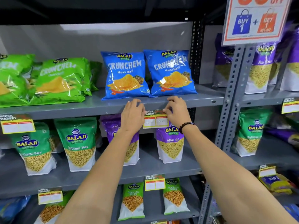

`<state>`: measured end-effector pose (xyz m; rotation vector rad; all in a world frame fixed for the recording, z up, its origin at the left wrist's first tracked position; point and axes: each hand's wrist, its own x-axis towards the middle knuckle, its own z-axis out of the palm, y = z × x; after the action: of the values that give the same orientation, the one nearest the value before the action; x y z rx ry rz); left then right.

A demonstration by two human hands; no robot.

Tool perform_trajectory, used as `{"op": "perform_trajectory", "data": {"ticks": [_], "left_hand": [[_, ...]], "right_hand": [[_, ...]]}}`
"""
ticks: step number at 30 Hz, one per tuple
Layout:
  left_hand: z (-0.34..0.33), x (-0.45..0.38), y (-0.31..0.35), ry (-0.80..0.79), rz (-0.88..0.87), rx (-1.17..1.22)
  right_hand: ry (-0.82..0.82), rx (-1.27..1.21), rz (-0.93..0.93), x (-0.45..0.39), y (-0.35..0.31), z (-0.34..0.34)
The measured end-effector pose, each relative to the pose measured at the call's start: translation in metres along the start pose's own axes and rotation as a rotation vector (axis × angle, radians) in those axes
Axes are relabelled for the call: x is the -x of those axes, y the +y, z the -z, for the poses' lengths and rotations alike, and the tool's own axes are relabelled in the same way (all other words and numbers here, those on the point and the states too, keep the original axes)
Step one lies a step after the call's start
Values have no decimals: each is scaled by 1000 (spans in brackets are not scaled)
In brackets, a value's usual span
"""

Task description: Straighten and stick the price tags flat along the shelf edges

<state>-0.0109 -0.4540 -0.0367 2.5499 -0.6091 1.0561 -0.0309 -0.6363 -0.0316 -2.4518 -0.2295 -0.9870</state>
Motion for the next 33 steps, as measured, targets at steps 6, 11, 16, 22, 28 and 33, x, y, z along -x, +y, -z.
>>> {"op": "perform_trajectory", "data": {"ticks": [6,11,16,22,28,33], "left_hand": [[7,-15,3,25,29,-80],[10,-22,6,0,45,-86],[12,-24,12,-12,105,-103],[12,-30,14,-35,162,-63],[8,-38,17,-34,171,-124],[15,-39,19,-90,161,-107]], "right_hand": [[39,1,-46,-12,-3,2],[35,32,-80,-20,-5,4],[39,48,-118,-23,-8,4],[78,1,-179,-25,-12,-1],[113,103,-154,-26,-14,-7],[49,197,-118,-23,-26,-3]]}}
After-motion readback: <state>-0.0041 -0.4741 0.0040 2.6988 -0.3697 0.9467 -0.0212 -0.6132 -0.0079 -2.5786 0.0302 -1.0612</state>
